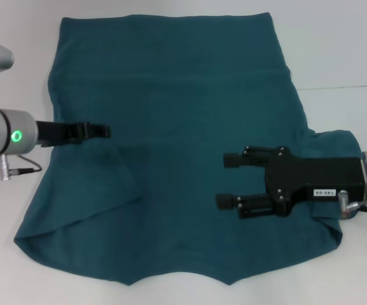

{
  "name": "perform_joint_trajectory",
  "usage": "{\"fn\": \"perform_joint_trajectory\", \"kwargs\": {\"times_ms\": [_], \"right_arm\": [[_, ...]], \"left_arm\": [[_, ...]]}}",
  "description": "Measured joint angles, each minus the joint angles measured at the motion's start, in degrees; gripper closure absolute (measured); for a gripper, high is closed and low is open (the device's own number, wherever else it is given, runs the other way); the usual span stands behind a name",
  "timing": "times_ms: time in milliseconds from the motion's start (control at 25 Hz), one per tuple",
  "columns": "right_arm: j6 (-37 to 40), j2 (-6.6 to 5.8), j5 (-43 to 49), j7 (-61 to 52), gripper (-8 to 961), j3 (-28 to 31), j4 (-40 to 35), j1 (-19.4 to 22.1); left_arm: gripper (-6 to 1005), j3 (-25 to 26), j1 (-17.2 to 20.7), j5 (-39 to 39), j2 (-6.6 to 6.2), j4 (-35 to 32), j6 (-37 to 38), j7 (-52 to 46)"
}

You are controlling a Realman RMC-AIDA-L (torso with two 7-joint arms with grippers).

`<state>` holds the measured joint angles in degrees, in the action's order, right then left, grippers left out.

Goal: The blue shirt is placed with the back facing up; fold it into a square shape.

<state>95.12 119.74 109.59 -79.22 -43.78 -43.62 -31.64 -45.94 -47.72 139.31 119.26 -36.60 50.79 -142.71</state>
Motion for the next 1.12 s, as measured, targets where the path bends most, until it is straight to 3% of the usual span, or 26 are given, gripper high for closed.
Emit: {"fn": "perform_joint_trajectory", "kwargs": {"times_ms": [120,240,280,320,440,480,520,600,720,880,1000,1080,1120], "right_arm": [[0.33,-0.11,0.0,-0.19,45,2.03,-0.11,0.02],[0.58,-0.49,0.05,-1.81,46,3.64,-0.74,0.41],[1.08,-1.05,0.77,-4.82,47,3.52,-2.75,1.03],[1.08,-1.05,0.77,-4.82,47,3.52,-2.75,1.03],[1.33,-1.64,2.83,-12.32,48,3.8,-9.12,2.5],[1.28,-1.72,4.64,-18.59,48,4.52,-15.18,3.92],[1.28,-1.72,4.64,-18.59,48,4.52,-15.18,3.92],[1.2,-1.81,7.55,-24.38,49,5.37,-22.04,5.27],[1.85,-1.81,15.31,-32.25,50,6.45,-32.04,6.09],[5.53,-1.79,29.11,-42.45,51,6.47,-41.97,4.32],[7.07,-1.49,40.95,-45.57,52,5.72,-43.36,1.69],[5.03,-0.51,52.57,-47.75,52,3.71,-42.92,-0.24],[5.03,-0.51,52.57,-47.75,52,3.71,-42.92,-0.24]], "left_arm": [[332,0.1,1.92,-0.13,-0.81,-1.8,4.16,3.37],[259,0.76,5.72,-3.26,-0.1,-6.52,8.5,8.88],[235,0.95,9.54,-8.72,0.56,-11.07,13.41,14.98],[236,0.95,9.54,-8.72,0.56,-11.07,13.41,14.98],[241,3.32,14.24,-17.38,0.78,-15.73,24.88,24.63],[242,5.1,14.98,-18.59,0.78,-16.31,28.5,27.07],[244,7.01,15.67,-19.61,0.77,-16.71,32.91,29.52],[246,10.5,16.3,-20.32,0.58,-16.79,39.94,33.12],[248,13.49,17.44,-20.44,0.38,-16.63,47.16,35.48],[248,13.89,19.07,-20.39,0.75,-17.02,50.82,36.16],[248,13.96,19.7,-20.6,0.98,-16.87,53.37,37.38],[248,13.97,19.88,-20.65,1.07,-16.59,54.95,38.17],[248,13.98,20.02,-20.65,1.18,-16.47,55.43,38.32]]}}
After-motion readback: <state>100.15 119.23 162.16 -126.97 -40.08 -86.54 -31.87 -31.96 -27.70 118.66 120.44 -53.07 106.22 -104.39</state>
